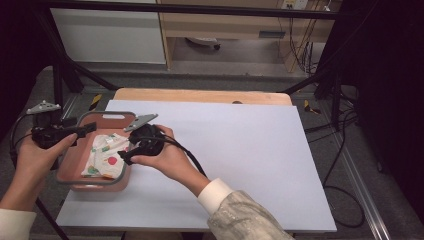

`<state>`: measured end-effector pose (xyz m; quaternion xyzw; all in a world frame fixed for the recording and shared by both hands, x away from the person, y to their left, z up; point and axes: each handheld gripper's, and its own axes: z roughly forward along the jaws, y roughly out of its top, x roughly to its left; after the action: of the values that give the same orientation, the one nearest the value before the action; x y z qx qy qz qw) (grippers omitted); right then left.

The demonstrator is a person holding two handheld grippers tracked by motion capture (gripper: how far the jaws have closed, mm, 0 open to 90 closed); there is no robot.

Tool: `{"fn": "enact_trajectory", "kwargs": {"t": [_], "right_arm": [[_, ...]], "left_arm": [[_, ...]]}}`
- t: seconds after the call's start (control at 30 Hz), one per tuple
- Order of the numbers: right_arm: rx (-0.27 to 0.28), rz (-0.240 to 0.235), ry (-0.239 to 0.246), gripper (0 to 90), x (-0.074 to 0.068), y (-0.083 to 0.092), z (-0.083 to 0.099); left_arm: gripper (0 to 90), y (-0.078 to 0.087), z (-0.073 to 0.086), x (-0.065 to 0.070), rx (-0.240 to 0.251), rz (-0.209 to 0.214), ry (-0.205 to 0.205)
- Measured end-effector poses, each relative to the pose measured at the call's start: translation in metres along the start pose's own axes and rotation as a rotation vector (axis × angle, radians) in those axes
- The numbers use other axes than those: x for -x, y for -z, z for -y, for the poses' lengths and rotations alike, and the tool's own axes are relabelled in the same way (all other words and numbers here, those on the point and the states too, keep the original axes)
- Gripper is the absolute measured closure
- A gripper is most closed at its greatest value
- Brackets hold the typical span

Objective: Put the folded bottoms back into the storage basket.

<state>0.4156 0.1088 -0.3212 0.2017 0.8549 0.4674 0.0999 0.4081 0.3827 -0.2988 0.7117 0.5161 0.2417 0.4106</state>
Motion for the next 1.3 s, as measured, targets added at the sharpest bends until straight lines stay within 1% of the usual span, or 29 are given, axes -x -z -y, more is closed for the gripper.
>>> {"fn": "enact_trajectory", "kwargs": {"t": [0.03,0.1,0.17,0.2,0.27,0.3,0.4,0.5,0.53,0.57,0.6,0.67,0.7,0.73,0.77,0.8,0.87,0.93,1.0,1.07,1.2,1.3], "right_arm": [[0.004,0.008,-0.007,15.2,0.002,0.004,0.001],[0.016,0.035,-0.013,10.6,0.007,0.015,0.004],[0.038,0.054,-0.001,8.2,0.009,0.024,0.009],[0.04,0.061,0.013,7.3,0.01,0.029,0.012],[0.041,0.067,0.021,6.9,0.012,0.035,0.016],[0.039,0.068,0.019,6.9,0.014,0.038,0.018],[0.038,0.086,0.004,6.9,0.021,0.049,0.025],[0.047,0.11,-0.01,6.8,0.029,0.062,0.035],[0.062,0.123,-0.024,7.1,0.031,0.068,0.04],[0.067,0.127,-0.03,6.8,0.034,0.072,0.044],[0.059,0.13,-0.035,6.1,0.036,0.075,0.048],[0.061,0.148,-0.049,6.7,0.041,0.081,0.053],[0.061,0.155,-0.062,6.8,0.045,0.085,0.056],[0.062,0.159,-0.065,6.9,0.047,0.088,0.057],[0.065,0.167,-0.074,7.1,0.05,0.09,0.058],[0.069,0.177,-0.078,7.3,0.053,0.093,0.058],[0.077,0.185,-0.087,7.4,0.058,0.097,0.059],[0.084,0.19,-0.097,7.4,0.062,0.101,0.058],[0.086,0.199,-0.105,7.4,0.067,0.106,0.059],[0.088,0.21,-0.111,7.3,0.07,0.11,0.06],[0.103,0.229,-0.122,7.2,0.077,0.116,0.064],[0.108,0.253,-0.132,7.3,0.082,0.12,0.066]], "left_arm": [[16.2,0.002,0.0,0.006,0.002,0.001,-0.014],[12.7,0.004,-0.001,0.016,0.015,0.006,-0.028],[11.2,0.006,0.001,0.028,0.034,0.006,-0.052],[10.4,0.007,0.002,0.033,0.038,0.006,-0.058],[9.3,0.006,0.007,0.044,0.046,0.007,-0.065],[8.8,0.005,0.011,0.051,0.049,0.009,-0.071],[7.9,0.002,0.022,0.066,0.066,0.017,-0.069],[7.6,-0.005,0.032,0.077,0.08,0.047,-0.089],[7.6,-0.007,0.034,0.079,0.07,0.046,-0.1],[7.4,-0.009,0.035,0.081,0.058,0.042,-0.112],[7.4,-0.01,0.036,0.083,0.05,0.042,-0.118],[7.4,-0.01,0.04,0.086,0.051,0.06,-0.121],[7.2,-0.01,0.042,0.087,0.052,0.062,-0.125],[7.0,-0.009,0.044,0.088,0.051,0.063,-0.125],[7.0,-0.009,0.045,0.088,0.053,0.068,-0.112],[7.0,-0.008,0.046,0.088,0.054,0.071,-0.108],[7.0,-0.006,0.049,0.089,0.058,0.07,-0.108],[7.0,-0.005,0.051,0.089,0.055,0.067,-0.097],[7.0,-0.004,0.052,0.09,0.055,0.055,-0.103],[7.0,-0.003,0.053,0.092,0.058,0.058,-0.113],[7.0,-0.003,0.055,0.094,0.056,0.059,-0.118],[7.0,-0.005,0.055,0.095,0.052,0.061,-0.12]]}}
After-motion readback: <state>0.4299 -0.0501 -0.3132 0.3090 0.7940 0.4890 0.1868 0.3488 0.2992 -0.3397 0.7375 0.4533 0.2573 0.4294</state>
